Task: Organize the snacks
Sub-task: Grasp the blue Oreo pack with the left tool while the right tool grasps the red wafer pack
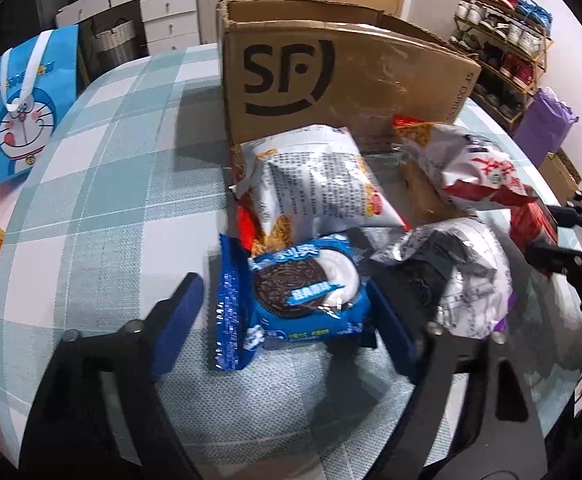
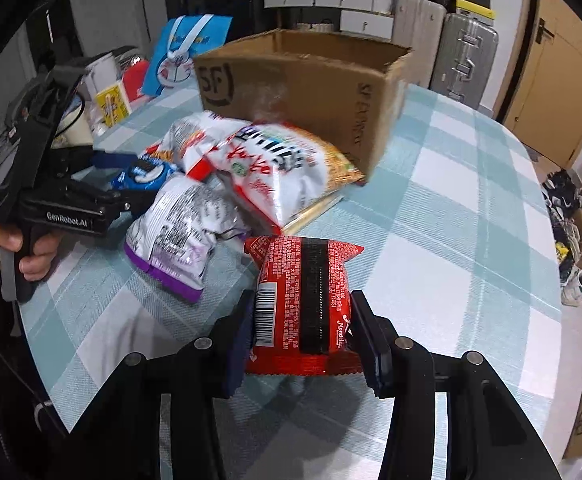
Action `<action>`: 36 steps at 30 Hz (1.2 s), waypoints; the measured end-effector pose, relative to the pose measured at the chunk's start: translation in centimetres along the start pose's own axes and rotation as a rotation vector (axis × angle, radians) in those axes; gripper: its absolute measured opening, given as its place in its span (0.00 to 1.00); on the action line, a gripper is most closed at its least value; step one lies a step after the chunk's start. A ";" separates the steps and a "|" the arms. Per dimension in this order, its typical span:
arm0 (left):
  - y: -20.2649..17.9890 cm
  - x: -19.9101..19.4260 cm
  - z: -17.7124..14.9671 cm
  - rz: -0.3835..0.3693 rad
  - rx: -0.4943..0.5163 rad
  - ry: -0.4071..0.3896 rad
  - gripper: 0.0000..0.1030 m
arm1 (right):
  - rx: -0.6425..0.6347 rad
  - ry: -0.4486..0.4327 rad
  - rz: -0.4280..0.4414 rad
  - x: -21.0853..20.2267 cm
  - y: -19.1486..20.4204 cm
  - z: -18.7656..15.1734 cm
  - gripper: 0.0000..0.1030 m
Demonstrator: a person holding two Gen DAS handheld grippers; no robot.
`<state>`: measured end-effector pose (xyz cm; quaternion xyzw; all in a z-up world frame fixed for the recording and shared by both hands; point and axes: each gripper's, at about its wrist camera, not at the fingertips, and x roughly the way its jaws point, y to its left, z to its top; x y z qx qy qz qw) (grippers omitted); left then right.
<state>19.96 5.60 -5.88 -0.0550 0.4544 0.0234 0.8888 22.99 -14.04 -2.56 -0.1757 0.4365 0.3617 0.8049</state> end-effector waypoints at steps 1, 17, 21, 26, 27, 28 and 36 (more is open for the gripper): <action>-0.2 -0.1 -0.1 -0.012 0.010 -0.006 0.65 | 0.006 -0.006 -0.003 -0.2 -0.2 0.0 0.46; 0.0 -3.4 0.2 -0.063 0.012 -0.096 0.43 | 0.060 -0.075 -0.025 -1.7 -1.9 0.1 0.45; 0.0 -4.4 0.4 -0.058 0.009 -0.121 0.43 | 0.084 -0.084 -0.039 -2.0 -2.8 0.0 0.45; 0.1 -5.8 0.9 -0.044 -0.007 -0.153 0.43 | 0.115 -0.129 -0.052 -3.2 -3.7 0.1 0.45; 0.2 -6.2 0.9 -0.043 -0.010 -0.162 0.43 | 0.124 -0.139 -0.054 -3.4 -3.8 0.1 0.45; 0.2 -6.5 1.0 -0.040 -0.012 -0.170 0.43 | 0.133 -0.150 -0.049 -3.6 -4.0 0.1 0.45; 0.5 -8.7 1.7 -0.048 -0.042 -0.242 0.43 | 0.164 -0.242 -0.033 -5.3 -4.0 0.8 0.45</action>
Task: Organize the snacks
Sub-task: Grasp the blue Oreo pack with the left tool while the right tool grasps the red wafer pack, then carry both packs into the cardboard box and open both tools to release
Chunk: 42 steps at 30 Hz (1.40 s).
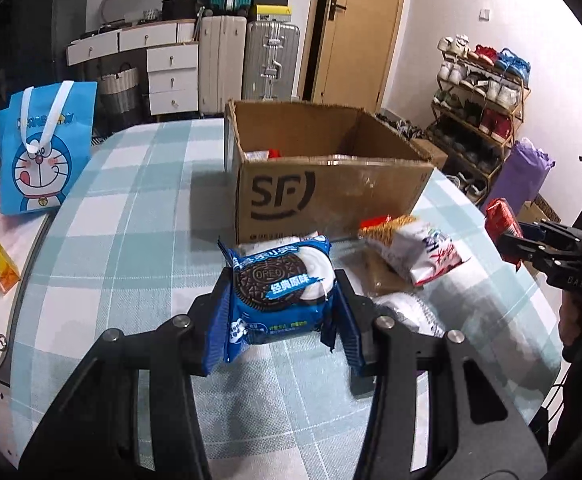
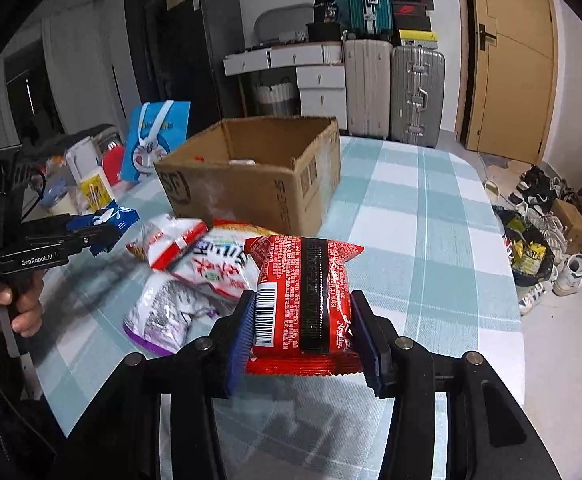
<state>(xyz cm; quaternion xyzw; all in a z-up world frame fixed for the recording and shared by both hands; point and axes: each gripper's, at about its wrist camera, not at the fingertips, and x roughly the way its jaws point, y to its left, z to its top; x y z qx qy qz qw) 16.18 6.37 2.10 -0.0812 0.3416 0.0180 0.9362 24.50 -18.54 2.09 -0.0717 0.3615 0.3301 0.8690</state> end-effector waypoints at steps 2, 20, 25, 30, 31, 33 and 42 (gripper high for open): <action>0.2 -0.3 0.3 -0.001 -0.009 -0.014 0.43 | 0.016 -0.019 0.013 -0.2 0.0 0.2 0.45; -0.6 -0.1 5.6 0.001 -0.016 -0.091 0.43 | 0.099 -0.113 0.049 0.2 0.0 4.0 0.45; -0.9 0.5 7.4 -0.001 -0.019 -0.103 0.43 | 0.103 -0.125 0.049 0.9 0.5 5.9 0.45; -0.8 1.6 9.1 0.009 -0.017 -0.105 0.43 | 0.098 -0.132 0.049 1.6 1.0 7.6 0.45; -0.7 1.8 9.4 0.011 -0.019 -0.106 0.43 | 0.099 -0.131 0.053 1.8 1.0 7.9 0.45; -0.6 2.2 10.1 0.011 -0.025 -0.105 0.43 | 0.108 -0.140 0.055 2.1 0.9 8.6 0.45; -0.2 4.7 12.5 0.029 -0.033 -0.104 0.43 | 0.143 -0.145 0.063 4.0 0.5 11.1 0.45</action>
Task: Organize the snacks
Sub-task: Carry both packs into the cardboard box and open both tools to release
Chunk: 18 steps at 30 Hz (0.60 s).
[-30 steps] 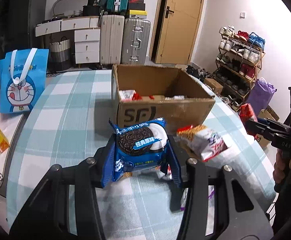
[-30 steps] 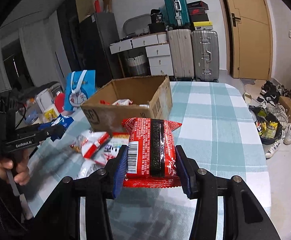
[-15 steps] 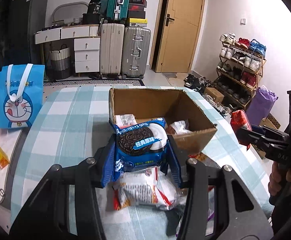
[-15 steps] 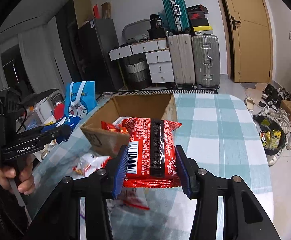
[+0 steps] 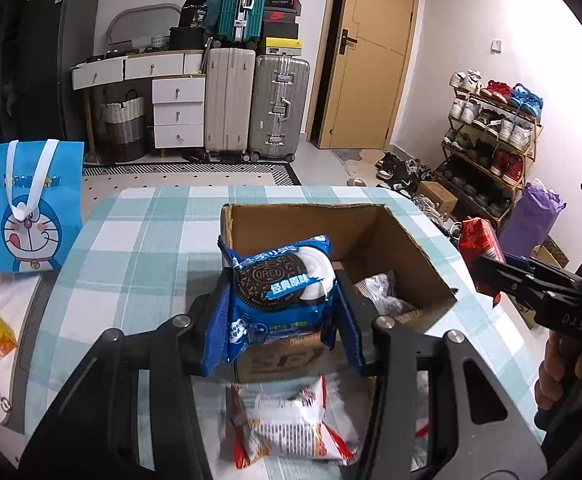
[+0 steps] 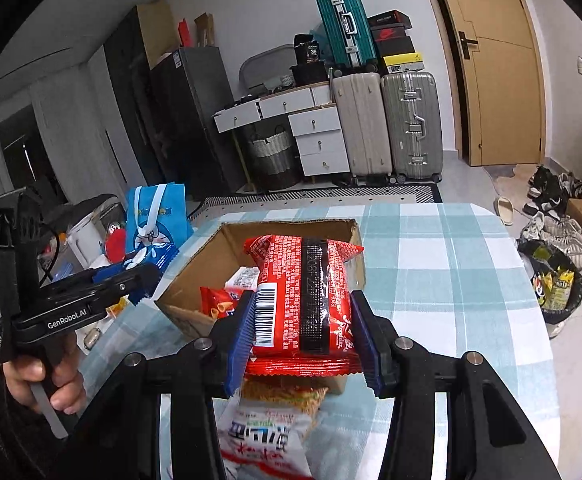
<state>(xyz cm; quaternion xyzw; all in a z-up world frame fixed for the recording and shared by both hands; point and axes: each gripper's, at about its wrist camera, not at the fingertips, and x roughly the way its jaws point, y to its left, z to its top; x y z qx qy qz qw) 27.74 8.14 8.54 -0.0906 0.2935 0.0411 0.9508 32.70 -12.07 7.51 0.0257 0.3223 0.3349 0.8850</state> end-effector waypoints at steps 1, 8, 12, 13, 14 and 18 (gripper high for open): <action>0.0 0.3 0.2 -0.002 -0.002 0.003 0.43 | 0.002 0.002 0.002 0.2 0.0 0.2 0.45; 0.0 2.0 1.1 0.002 -0.004 0.007 0.43 | 0.002 0.015 0.020 2.0 0.4 1.6 0.45; 0.0 3.2 1.6 0.008 -0.010 0.012 0.43 | -0.006 0.028 0.029 3.1 0.5 2.1 0.45; 0.0 3.4 1.7 0.009 -0.009 0.012 0.43 | -0.006 0.032 0.031 3.4 0.5 2.2 0.45; 0.0 3.6 1.7 0.011 -0.009 0.013 0.43 | -0.006 0.031 0.033 3.6 0.6 2.3 0.45; -0.2 4.9 1.8 0.016 -0.005 0.024 0.43 | -0.003 0.044 0.048 4.8 0.6 2.7 0.45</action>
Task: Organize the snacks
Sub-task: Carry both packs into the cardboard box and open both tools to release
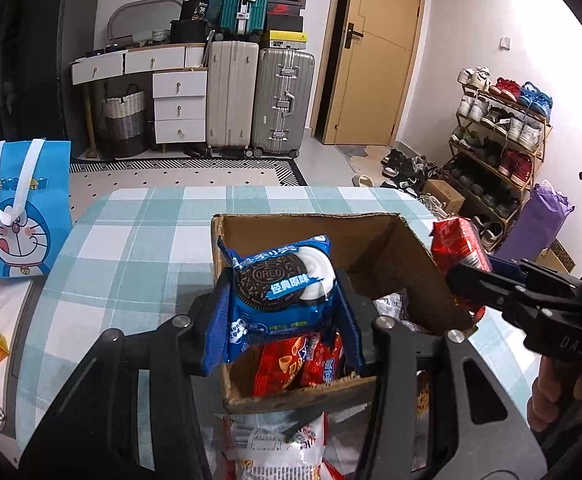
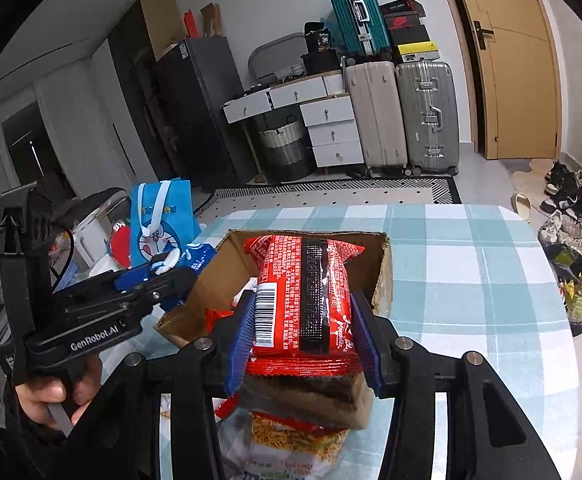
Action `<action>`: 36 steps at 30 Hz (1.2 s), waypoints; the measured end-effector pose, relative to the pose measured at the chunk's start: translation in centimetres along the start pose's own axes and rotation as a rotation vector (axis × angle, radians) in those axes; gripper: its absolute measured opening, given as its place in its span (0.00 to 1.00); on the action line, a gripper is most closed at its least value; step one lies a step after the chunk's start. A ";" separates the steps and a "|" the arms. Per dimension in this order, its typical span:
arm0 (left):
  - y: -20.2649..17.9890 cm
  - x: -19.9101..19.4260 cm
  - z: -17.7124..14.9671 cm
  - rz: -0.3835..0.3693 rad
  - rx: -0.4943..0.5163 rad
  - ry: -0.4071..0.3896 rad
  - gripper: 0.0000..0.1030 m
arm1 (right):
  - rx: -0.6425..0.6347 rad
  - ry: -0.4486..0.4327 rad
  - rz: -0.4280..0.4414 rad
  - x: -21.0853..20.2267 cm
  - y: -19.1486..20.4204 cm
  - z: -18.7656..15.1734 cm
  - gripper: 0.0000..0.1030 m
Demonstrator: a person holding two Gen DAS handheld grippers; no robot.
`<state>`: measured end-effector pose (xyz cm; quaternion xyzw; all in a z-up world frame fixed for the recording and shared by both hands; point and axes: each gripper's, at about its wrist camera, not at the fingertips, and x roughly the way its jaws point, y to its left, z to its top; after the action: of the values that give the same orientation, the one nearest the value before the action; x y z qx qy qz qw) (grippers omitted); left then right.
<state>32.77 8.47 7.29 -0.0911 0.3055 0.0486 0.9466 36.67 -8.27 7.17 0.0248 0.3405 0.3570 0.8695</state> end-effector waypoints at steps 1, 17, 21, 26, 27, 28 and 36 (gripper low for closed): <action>-0.1 0.3 0.0 0.004 0.004 0.000 0.43 | -0.003 0.004 0.003 0.3 0.0 0.1 0.45; -1.3 4.3 0.1 0.008 0.031 0.029 0.43 | 0.004 0.068 0.015 4.5 -0.7 0.5 0.46; -1.6 5.5 0.1 0.019 0.040 0.042 0.43 | 0.009 0.076 0.014 5.3 -1.1 0.4 0.46; -1.7 6.9 -0.1 0.022 0.042 0.068 0.43 | 0.009 0.086 0.011 6.1 -1.3 0.4 0.46; -1.7 7.1 -0.1 0.022 0.042 0.072 0.43 | 0.008 0.086 0.009 6.2 -1.3 0.4 0.46; -1.7 7.2 -0.1 0.026 0.040 0.075 0.43 | 0.008 0.087 0.008 6.2 -1.2 0.4 0.46; -1.5 6.3 -0.1 0.024 0.052 0.088 0.53 | -0.004 0.067 0.012 5.3 -1.0 0.6 0.57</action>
<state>38.02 7.17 3.77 -0.0649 0.3492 0.0481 0.9336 40.35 -5.56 4.32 0.0133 0.3687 0.3634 0.8555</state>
